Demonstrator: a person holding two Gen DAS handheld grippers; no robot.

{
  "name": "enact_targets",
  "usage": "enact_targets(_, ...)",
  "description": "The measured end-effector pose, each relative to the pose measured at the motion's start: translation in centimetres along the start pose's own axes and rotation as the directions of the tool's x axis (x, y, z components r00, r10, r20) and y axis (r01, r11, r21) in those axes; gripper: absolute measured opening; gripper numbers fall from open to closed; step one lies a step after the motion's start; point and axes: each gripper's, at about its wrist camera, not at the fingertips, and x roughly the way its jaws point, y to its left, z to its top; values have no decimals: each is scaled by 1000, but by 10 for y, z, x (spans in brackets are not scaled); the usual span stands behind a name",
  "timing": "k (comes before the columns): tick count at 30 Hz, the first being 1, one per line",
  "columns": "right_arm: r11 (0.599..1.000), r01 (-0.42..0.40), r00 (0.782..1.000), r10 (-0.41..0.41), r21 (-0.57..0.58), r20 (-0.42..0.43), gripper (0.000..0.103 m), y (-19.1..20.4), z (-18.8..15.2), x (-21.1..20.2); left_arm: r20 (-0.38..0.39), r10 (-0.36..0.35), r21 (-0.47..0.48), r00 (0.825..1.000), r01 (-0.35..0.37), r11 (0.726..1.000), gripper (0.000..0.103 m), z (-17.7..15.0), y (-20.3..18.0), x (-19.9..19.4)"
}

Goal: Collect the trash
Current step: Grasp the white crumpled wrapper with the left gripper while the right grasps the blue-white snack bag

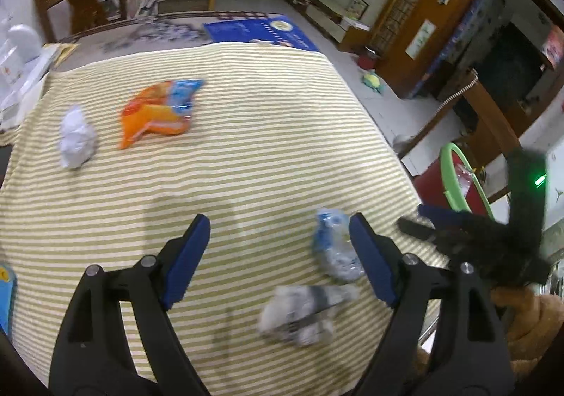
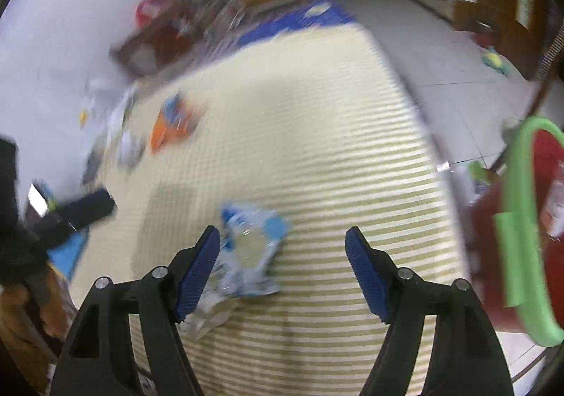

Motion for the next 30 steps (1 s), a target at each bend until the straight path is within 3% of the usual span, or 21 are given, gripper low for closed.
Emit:
enact_targets(6, 996, 70, 993, -74, -48, -97, 68, 39, -9, 54, -9, -20, -9, 1000, 20, 1000, 81, -13, 35, -17)
enact_targets(8, 996, 83, 990, -85, -23, -117, 46, 39, -13, 64, -13, -2, -5, 1000, 2, 1000, 83, -17, 49, -19)
enact_targets(11, 994, 112, 987, -111, 5, -116, 26, 39, -14, 71, -20, 28, -71, 999, -29, 997, 83, -17, 84, -17)
enact_targets(17, 990, 121, 993, -120, 68, -23, 23, 47, -8, 51, -4, 153, -267, 988, -149, 952, 83, 3, 167, -9)
enact_targets(22, 990, 118, 991, -122, 74, 57, 23, 62, 5, 31, 7, 251, -285, 968, -239, 928, 83, 28, 202, 11)
enact_targets(30, 991, 106, 986, -115, 78, 122, 23, 80, 28, 15, -4, 260, -255, 966, -252, 933, 83, 61, 224, 52)
